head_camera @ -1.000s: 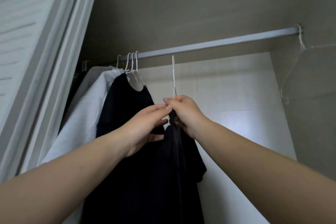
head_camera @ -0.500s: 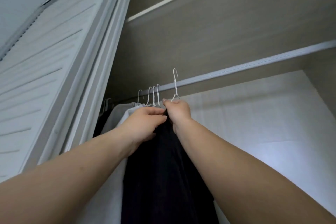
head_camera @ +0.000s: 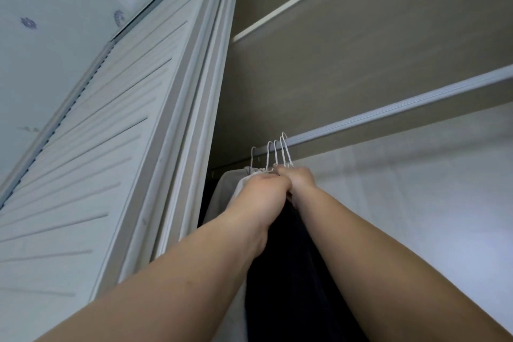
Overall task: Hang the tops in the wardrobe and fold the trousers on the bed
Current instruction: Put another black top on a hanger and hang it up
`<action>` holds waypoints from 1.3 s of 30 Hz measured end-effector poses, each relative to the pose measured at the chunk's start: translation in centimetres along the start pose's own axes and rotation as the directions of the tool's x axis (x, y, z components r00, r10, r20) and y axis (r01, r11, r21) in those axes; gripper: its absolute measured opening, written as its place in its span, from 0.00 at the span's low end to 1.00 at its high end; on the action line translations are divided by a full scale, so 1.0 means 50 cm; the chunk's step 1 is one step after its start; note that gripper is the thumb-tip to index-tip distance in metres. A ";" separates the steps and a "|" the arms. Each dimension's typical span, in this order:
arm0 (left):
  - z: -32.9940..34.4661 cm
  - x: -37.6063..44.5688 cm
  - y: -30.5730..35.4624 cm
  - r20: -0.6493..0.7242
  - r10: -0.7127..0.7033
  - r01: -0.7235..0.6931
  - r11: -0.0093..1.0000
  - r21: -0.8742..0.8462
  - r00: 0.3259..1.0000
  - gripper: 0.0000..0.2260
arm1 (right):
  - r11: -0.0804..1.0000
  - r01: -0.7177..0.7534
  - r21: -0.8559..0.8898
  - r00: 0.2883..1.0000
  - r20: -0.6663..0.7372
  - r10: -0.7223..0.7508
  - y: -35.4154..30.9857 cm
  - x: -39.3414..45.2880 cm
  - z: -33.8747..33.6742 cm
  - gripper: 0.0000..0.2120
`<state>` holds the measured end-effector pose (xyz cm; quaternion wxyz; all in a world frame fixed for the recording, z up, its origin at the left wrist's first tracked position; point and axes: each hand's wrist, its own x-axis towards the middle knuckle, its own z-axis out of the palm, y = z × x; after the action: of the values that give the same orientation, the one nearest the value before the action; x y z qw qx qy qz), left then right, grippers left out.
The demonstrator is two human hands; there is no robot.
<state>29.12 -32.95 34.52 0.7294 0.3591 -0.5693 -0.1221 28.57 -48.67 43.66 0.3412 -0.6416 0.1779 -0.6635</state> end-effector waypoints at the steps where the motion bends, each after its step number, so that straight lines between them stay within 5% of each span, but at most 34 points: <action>1: 0.001 -0.002 -0.001 -0.003 -0.012 0.012 1.000 0.004 1.000 0.10 | 1.000 -0.006 -0.025 1.000 0.029 0.007 0.010 -0.002 0.002 0.15; 4: 0.005 -0.004 -0.005 -0.012 -0.012 0.013 0.999 0.052 1.000 0.09 | 0.999 0.000 -0.036 0.993 0.115 0.004 0.028 -0.008 0.001 0.15; 13: 0.010 -0.008 -0.011 -0.013 0.064 -0.063 0.996 0.061 0.998 0.09 | 0.990 0.138 0.019 0.988 0.071 -0.139 0.034 -0.097 -0.039 0.08; 17: 0.005 -0.032 -0.033 0.009 0.115 -0.115 0.988 0.101 0.993 0.10 | 0.993 0.094 0.071 0.978 0.182 -0.105 0.031 -0.181 -0.097 0.21; 22: -0.021 -0.092 -0.071 -0.016 0.005 -0.002 0.980 0.198 1.000 0.25 | 0.994 0.105 -0.037 0.960 0.264 -0.092 0.018 -0.279 -0.191 0.20; 31: -0.070 -0.333 -0.052 -0.153 -0.169 0.199 0.957 0.210 0.974 0.17 | 0.996 0.083 -0.021 0.882 0.467 -0.063 0.027 -0.466 -0.278 0.15; 39: -0.171 -0.622 0.034 -0.396 -0.251 0.368 0.895 0.253 0.883 0.14 | 0.989 -0.112 0.098 0.703 0.711 0.009 0.028 -0.709 -0.225 0.08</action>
<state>26.58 -10.16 11.75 0.7218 0.5763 -0.3754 -0.0776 15.94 -27.79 15.53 0.4474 -0.8164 0.0093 -0.3651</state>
